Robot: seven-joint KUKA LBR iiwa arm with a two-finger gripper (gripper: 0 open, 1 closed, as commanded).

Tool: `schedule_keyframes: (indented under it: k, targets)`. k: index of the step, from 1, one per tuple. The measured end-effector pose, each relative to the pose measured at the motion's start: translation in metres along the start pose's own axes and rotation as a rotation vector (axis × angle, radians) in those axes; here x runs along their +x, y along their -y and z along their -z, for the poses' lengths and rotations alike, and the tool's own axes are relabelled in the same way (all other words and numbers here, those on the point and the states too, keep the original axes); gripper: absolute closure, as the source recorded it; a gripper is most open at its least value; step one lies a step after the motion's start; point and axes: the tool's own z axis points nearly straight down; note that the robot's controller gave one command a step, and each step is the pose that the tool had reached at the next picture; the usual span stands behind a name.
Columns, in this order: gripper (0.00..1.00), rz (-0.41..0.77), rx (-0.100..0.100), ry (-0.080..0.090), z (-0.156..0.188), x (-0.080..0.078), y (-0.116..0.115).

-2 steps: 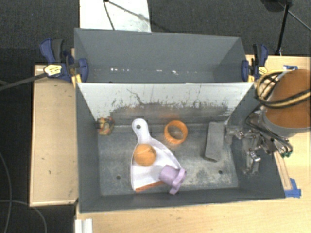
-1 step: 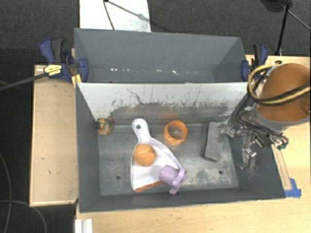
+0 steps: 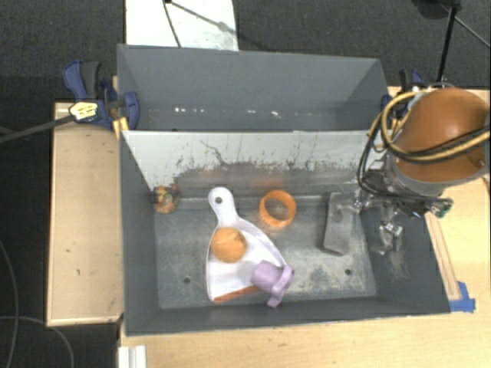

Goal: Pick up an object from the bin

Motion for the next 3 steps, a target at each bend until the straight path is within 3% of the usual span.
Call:
schedule_keyframes:
  k: [1, 2, 3]
  targets:
    - [0.0, 0.079, 0.004, 0.002, -0.068, -0.024, 0.016]
    - [1.0, 0.538, -0.002, 0.0, -0.08, -0.018, 0.032]
    - [1.0, 0.538, -0.002, 0.0, -0.08, -0.018, 0.032]
